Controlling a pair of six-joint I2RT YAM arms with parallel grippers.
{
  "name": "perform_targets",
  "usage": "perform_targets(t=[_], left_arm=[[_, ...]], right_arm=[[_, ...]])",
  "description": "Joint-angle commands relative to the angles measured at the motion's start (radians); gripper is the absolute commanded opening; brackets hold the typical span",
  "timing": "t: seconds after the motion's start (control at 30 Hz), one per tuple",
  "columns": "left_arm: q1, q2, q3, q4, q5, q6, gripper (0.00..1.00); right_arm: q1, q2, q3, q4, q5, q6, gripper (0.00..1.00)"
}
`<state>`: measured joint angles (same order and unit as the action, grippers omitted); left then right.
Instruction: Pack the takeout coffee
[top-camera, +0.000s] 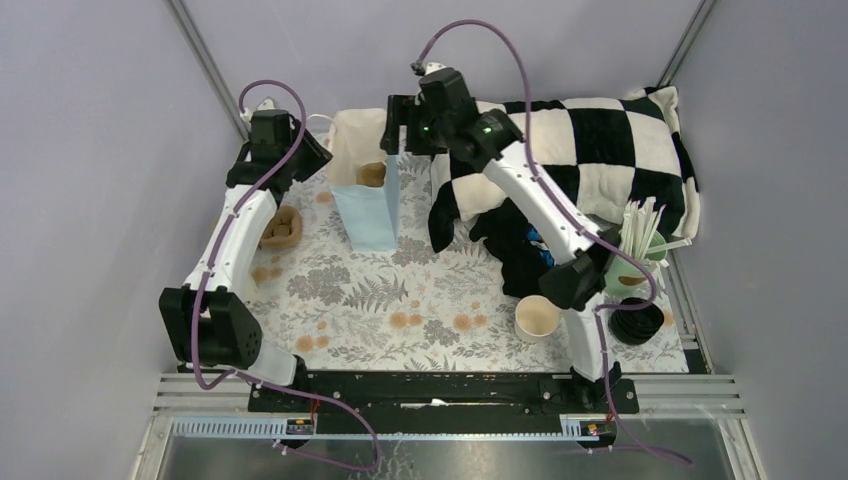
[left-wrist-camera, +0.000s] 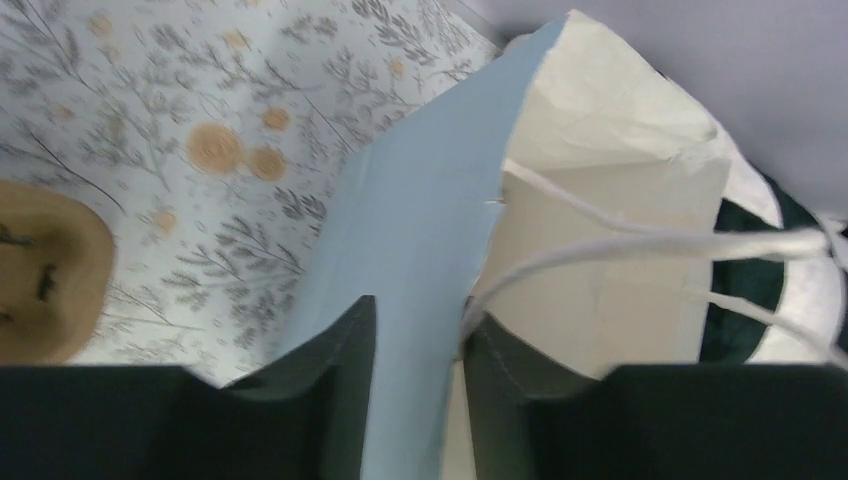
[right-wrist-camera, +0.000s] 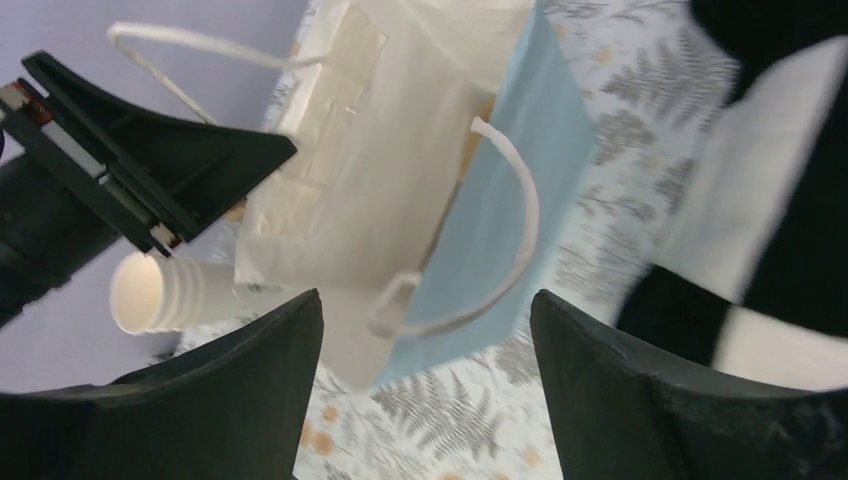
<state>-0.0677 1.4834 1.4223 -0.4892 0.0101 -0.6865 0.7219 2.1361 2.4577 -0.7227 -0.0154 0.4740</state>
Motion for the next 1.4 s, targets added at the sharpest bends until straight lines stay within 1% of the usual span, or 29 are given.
perform_targets(t=[0.0, 0.03, 0.07, 0.17, 0.3, 0.4, 0.5, 0.6, 0.7, 0.77, 0.87, 1.0, 1.07, 1.13, 1.2, 1.3, 1.37], left_arm=[[-0.001, -0.026, 0.041, -0.026, 0.050, 0.009, 0.50], [-0.001, -0.034, 0.049, -0.043, 0.046, 0.010, 0.57], [-0.001, -0.039, 0.060, -0.061, 0.044, 0.012, 0.60], [-0.001, -0.054, 0.080, -0.108, 0.047, 0.014, 0.64], [-0.001, -0.097, 0.100, -0.180, 0.052, 0.007, 0.73], [-0.001, -0.146, 0.105, -0.230, 0.052, 0.018, 0.79], [-0.002, -0.203, 0.081, -0.287, 0.081, 0.026, 0.89], [-0.003, -0.284, 0.023, -0.336, 0.129, 0.027, 0.93], [-0.005, -0.376, -0.051, -0.351, 0.196, 0.009, 0.98], [-0.020, -0.428, -0.085, -0.355, 0.232, -0.005, 0.99], [-0.066, -0.450, -0.100, -0.365, 0.264, 0.002, 0.99], [-0.180, -0.429, -0.082, -0.365, 0.281, 0.045, 0.99], [-0.236, -0.410, -0.059, -0.367, 0.306, 0.070, 0.99], [-0.298, -0.400, -0.034, -0.367, 0.320, 0.095, 0.99], [-0.358, -0.393, -0.009, -0.373, 0.332, 0.131, 0.99], [-0.386, -0.395, 0.008, -0.383, 0.372, 0.177, 0.99], [-0.434, -0.404, 0.014, -0.394, 0.344, 0.201, 0.99]], right_arm=[[-0.018, -0.273, -0.037, -0.182, 0.111, -0.165, 0.84], [-0.019, -0.326, -0.092, -0.206, 0.132, -0.187, 0.85], [-0.019, -0.385, -0.150, -0.217, 0.150, -0.203, 0.87], [-0.019, -0.529, -0.292, -0.229, 0.167, -0.221, 0.90], [-0.019, -0.642, -0.364, -0.303, 0.216, -0.161, 0.90], [-0.019, -0.735, -0.475, -0.331, 0.237, -0.133, 0.90], [-0.019, -0.854, -0.606, -0.333, 0.269, -0.107, 0.90], [-0.019, -0.953, -0.739, -0.364, 0.315, -0.070, 0.90], [-0.019, -1.051, -0.873, -0.409, 0.363, -0.007, 0.89], [-0.019, -1.111, -0.958, -0.446, 0.414, 0.054, 0.88], [-0.019, -1.162, -1.046, -0.514, 0.498, 0.162, 0.87], [-0.023, -1.166, -1.109, -0.607, 0.637, 0.329, 0.85], [-0.038, -1.162, -1.131, -0.642, 0.674, 0.431, 0.85], [-0.070, -1.155, -1.167, -0.666, 0.684, 0.492, 0.84], [-0.117, -1.165, -1.230, -0.670, 0.660, 0.559, 0.84], [-0.197, -1.213, -1.336, -0.599, 0.581, 0.599, 0.82], [-0.270, -1.216, -1.408, -0.579, 0.566, 0.610, 0.82]])
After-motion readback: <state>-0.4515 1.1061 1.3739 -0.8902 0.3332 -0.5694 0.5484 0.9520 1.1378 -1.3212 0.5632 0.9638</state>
